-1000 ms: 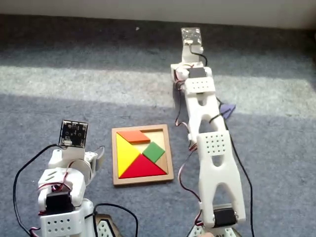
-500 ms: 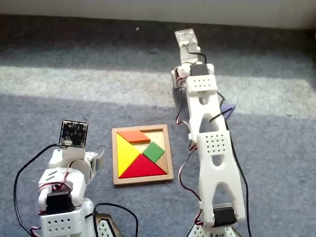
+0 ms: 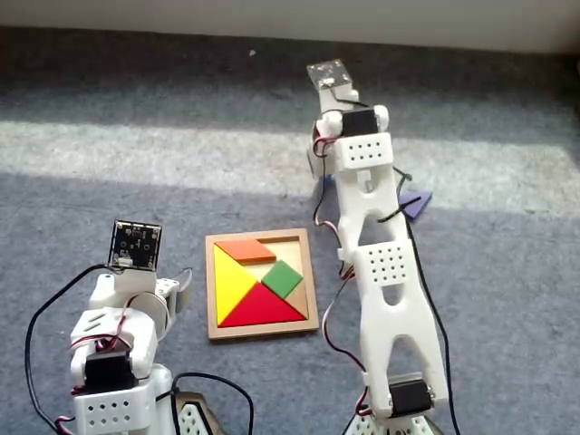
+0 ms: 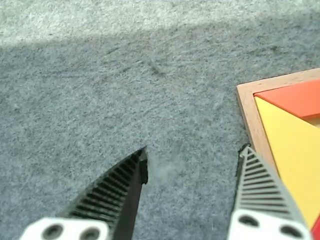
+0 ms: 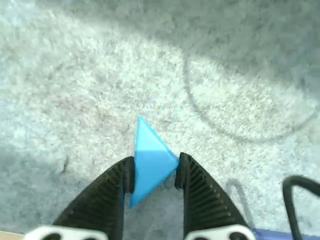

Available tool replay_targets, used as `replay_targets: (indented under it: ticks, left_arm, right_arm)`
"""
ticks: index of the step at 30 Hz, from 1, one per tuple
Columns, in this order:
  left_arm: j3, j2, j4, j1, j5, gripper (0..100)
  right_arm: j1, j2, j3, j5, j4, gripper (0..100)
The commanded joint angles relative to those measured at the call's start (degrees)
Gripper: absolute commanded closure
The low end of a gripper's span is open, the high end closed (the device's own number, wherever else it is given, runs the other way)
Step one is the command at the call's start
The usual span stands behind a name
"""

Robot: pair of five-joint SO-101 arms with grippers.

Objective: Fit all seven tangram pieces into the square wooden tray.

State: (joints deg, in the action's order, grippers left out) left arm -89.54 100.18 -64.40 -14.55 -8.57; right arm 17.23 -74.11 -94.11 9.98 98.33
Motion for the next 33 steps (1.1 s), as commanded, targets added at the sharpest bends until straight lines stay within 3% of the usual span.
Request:
replay_targets:
  ticks: [1, 23, 33]
  left_arm:
    - [0.3, 0.7, 0.0, 0.5, -0.4, 71]
    - [0.3, 0.7, 0.3, 0.5, -0.4, 71]
    - [0.3, 0.7, 0.3, 0.5, -0.4, 71]
  right_arm:
    - [0.9, 4.2, -6.5, 0.5, 2.8, 99.2]
    - [3.9, 14.8, -5.9, 0.2, 3.0, 99.3]
    - [7.4, 33.8, 24.9, 0.2, 2.9, 99.3]
